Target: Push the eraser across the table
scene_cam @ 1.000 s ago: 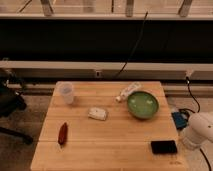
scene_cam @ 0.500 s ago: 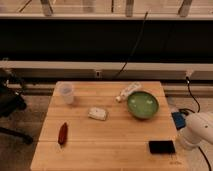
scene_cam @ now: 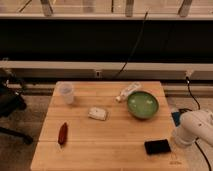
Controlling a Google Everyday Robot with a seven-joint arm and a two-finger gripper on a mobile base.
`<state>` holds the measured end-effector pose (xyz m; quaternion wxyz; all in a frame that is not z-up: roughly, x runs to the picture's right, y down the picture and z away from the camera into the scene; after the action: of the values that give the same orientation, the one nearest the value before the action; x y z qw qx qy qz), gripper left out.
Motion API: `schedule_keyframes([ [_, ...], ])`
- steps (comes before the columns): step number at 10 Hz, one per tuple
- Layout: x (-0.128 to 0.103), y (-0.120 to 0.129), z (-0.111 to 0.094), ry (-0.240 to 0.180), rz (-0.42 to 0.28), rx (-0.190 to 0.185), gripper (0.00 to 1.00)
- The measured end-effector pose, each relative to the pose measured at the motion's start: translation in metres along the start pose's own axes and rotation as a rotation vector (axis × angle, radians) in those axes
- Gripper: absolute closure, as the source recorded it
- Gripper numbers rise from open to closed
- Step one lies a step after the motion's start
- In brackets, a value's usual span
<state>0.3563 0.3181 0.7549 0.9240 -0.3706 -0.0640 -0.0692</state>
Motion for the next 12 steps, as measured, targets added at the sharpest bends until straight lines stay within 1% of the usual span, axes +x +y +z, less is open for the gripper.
schedule_keyframes([
  [2, -0.012, -0.007, 0.002, -0.015, -0.026, 0.004, 1.0],
  [8, -0.035, -0.009, 0.0, -0.045, -0.077, -0.002, 1.0],
  [11, -0.047, -0.007, 0.002, -0.06, -0.1, -0.014, 1.0],
  [12, -0.055, -0.007, 0.005, -0.069, -0.11, -0.023, 1.0],
])
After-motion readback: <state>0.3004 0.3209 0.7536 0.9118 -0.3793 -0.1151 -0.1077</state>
